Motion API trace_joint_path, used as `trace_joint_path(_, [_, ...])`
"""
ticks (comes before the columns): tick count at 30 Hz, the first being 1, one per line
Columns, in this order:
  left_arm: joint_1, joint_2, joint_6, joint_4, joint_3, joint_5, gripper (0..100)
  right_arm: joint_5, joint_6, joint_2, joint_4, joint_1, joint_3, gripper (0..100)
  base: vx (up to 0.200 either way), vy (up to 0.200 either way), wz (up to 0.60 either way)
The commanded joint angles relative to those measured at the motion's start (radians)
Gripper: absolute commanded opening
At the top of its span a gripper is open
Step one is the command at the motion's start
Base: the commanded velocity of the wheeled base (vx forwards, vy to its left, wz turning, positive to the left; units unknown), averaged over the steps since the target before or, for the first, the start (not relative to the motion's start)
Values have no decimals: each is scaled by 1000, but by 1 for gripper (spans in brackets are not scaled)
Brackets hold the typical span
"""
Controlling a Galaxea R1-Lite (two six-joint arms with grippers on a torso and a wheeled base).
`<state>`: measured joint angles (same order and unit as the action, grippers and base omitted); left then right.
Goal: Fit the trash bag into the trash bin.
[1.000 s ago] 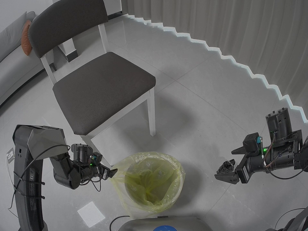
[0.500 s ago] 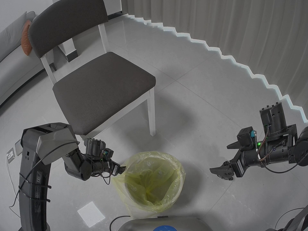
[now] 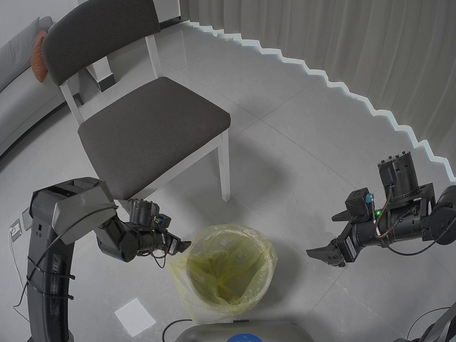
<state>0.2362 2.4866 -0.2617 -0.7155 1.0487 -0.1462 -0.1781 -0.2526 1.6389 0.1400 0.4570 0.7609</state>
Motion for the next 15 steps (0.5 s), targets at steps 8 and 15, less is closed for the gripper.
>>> trace_joint_path(8, [-75, -287, 76, -27, -168, -64, 100, 0, 4, 159, 3, 12, 112, 100, 0, 0, 0])
trace_joint_path(15, [-57, -379, 148, -82, -260, -131, 100, 3, 6, 256, 1, 22, 190, 100, 0, 0, 0])
